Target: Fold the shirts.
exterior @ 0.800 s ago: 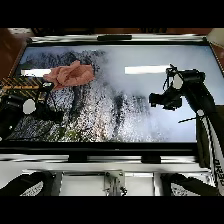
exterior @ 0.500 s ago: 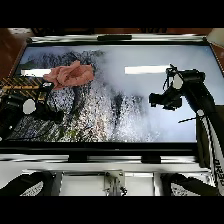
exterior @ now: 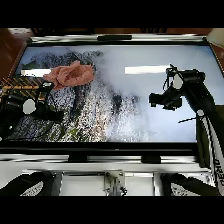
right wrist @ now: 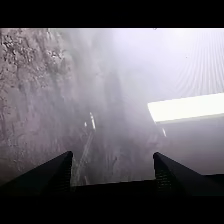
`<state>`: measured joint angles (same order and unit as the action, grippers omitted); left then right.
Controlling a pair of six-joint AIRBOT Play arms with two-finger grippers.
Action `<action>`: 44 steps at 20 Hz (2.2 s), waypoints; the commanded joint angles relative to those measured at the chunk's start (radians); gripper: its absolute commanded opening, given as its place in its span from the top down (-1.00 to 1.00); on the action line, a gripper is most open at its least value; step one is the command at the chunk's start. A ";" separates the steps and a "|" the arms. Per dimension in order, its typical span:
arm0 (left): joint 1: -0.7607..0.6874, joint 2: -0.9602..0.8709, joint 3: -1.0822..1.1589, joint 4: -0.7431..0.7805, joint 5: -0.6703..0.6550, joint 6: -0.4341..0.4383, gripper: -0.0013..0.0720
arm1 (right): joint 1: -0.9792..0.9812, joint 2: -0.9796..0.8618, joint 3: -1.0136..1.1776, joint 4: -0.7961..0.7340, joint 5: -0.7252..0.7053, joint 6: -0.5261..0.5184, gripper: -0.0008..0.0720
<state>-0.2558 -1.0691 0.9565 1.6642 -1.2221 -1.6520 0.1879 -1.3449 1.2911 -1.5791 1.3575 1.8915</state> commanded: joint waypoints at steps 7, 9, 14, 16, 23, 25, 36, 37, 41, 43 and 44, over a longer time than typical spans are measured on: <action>0.002 -0.062 0.000 -0.100 0.518 -0.193 -1.00 | 0.001 -0.001 0.001 0.040 -0.034 0.037 -0.72; 0.029 -0.137 0.027 -0.098 0.616 -0.212 -1.00 | 0.001 -0.001 0.001 0.036 -0.092 0.037 -0.72; 0.149 -0.507 0.420 -0.098 0.616 -0.257 -1.00 | 0.001 -0.001 0.001 0.053 -0.182 0.007 -0.72; 0.180 -0.662 0.601 -0.098 0.570 -0.256 -1.00 | 0.001 -0.001 0.001 0.082 -0.182 0.001 -0.72; 0.214 -0.919 0.874 -0.092 0.520 -0.256 -1.00 | 0.001 -0.001 0.001 0.173 -0.167 -0.045 -0.72; 0.214 -0.946 0.874 -0.095 0.514 -0.254 -1.00 | 0.001 -0.002 0.001 0.172 -0.171 -0.045 -0.72; 0.089 -0.637 0.875 -0.191 0.725 -0.207 0.88 | 0.000 0.000 0.002 0.162 -0.260 -0.046 -0.72; 0.051 -0.541 0.875 -0.191 0.724 -0.162 0.88 | 0.000 0.025 0.004 0.153 -0.230 -0.046 -0.72; -0.128 -0.196 0.874 -0.191 0.599 -0.051 0.88 | 0.000 0.268 0.004 -0.055 -0.157 -0.045 -0.72; -0.233 -0.095 0.864 -0.187 0.466 -0.053 0.88 | 0.000 0.434 0.004 -0.175 -0.126 -0.039 -0.72; -0.292 -0.061 0.834 -0.185 0.400 -0.071 0.88 | 0.000 0.511 0.004 -0.222 -0.106 -0.029 -0.72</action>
<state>-0.4126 -1.2808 1.8191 1.4734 -0.6613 -1.7405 0.1886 -1.0225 1.2945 -1.6283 1.1999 1.8473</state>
